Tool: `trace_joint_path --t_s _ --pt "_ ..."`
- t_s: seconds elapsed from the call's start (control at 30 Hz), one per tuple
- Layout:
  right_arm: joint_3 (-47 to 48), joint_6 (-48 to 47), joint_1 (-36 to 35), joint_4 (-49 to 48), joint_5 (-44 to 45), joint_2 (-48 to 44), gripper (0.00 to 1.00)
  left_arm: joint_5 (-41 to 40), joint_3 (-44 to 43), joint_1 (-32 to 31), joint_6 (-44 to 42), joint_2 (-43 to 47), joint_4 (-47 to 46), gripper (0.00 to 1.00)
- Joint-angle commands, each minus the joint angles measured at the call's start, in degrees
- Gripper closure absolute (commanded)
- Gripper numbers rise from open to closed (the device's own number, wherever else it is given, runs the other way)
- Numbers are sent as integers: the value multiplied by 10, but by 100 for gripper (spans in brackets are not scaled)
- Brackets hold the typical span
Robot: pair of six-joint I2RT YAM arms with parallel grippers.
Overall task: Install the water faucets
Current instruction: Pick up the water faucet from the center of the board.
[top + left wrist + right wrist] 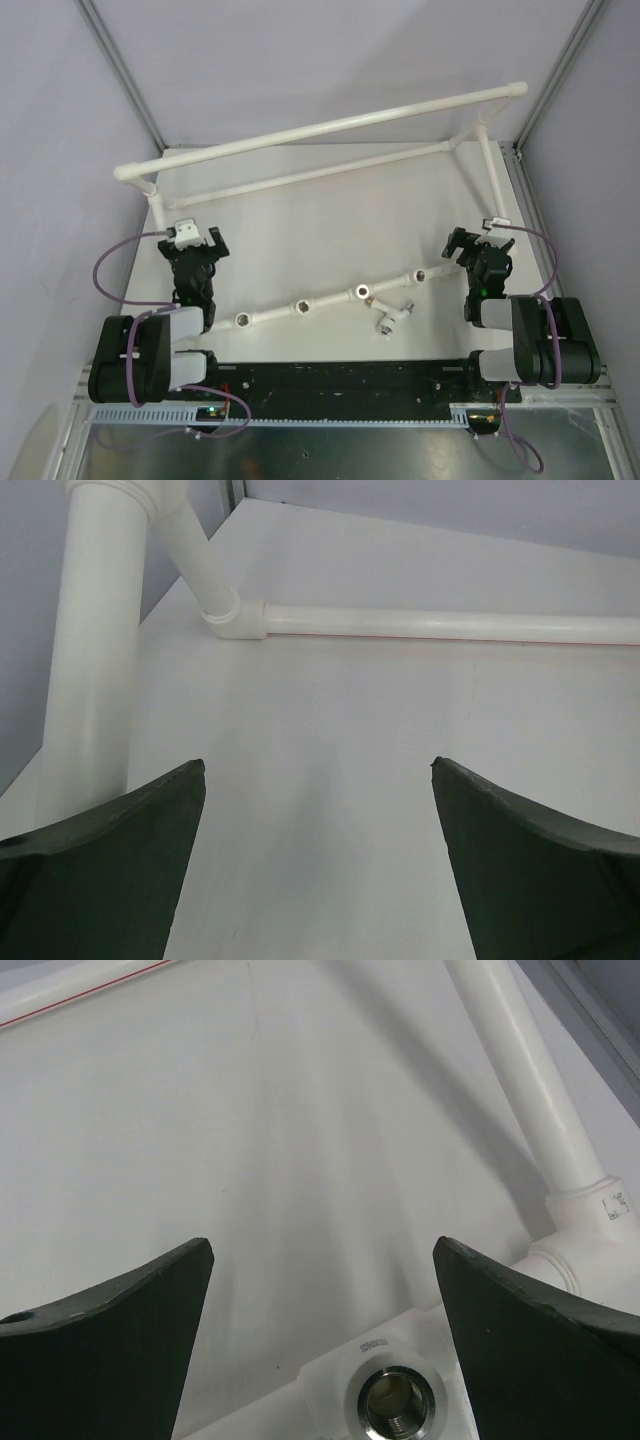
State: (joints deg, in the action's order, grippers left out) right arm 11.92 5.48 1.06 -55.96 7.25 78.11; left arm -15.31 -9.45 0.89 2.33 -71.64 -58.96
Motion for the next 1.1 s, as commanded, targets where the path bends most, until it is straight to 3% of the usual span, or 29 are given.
trace_joint_path --t_s 0.0,0.43,0.67,0.8,0.87,0.97,1.07 --pt "16 -6 -2 -14 3 -5 1 -10 -14 0 -15 -2 -14 0" --pt "16 -6 -2 -14 3 -4 1 -18 -11 1 -12 5 -16 0" --pt "16 -6 -3 -14 4 -3 1 -123 -3 -1 24 140 71 0" --pt "16 -9 -5 -16 9 -8 1 -137 -17 -3 82 216 155 0" --pt "23 -14 -24 16 45 -39 1 -111 -34 -4 107 231 191 0" --pt "68 -8 -59 158 124 -105 1 -88 -66 -17 138 233 244 0" --pt "131 102 -64 333 167 -173 1 -92 -82 -19 207 230 279 0"
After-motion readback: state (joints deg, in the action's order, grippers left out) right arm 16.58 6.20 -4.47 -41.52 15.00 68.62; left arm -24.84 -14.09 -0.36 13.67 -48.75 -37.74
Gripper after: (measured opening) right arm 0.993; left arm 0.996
